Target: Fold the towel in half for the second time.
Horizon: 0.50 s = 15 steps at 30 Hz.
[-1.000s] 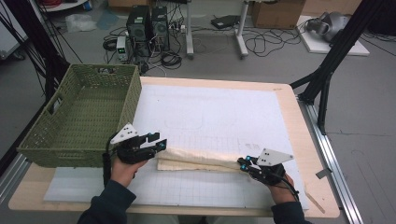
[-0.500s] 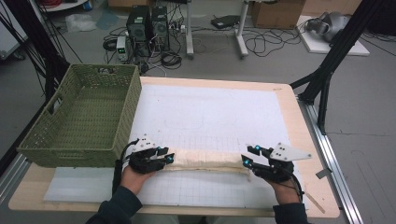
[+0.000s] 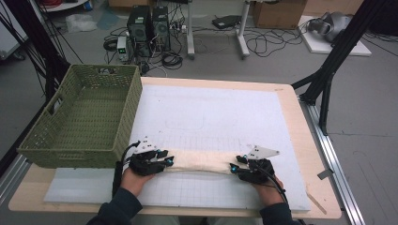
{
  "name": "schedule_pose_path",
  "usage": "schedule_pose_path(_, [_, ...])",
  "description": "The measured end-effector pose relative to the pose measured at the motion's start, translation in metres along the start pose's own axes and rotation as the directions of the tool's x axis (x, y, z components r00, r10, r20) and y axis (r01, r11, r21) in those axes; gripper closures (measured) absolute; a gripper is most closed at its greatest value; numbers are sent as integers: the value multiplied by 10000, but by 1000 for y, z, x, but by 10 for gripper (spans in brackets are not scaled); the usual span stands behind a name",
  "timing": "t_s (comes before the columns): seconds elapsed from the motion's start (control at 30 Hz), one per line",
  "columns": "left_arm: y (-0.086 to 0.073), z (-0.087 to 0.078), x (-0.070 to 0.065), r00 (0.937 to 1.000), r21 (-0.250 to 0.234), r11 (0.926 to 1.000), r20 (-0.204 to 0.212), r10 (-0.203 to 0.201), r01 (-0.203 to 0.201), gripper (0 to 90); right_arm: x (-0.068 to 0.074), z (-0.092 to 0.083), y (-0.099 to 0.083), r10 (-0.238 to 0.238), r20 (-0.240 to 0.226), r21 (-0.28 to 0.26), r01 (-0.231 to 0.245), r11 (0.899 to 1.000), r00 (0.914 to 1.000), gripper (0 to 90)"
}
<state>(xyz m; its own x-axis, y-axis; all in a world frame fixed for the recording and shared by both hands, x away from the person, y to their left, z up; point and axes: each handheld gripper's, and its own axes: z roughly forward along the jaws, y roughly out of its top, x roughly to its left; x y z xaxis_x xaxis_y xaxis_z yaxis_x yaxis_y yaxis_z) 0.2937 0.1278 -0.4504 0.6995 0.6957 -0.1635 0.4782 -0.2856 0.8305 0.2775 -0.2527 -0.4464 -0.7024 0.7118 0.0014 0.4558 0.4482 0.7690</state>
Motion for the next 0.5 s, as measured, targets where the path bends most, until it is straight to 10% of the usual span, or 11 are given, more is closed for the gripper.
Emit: schedule_pose_path(0.5, [0,-1,-4,9991,660,9975,-300,287,-267,689,-14,-8,-5,389,1233,327,-432,9985,9916,572])
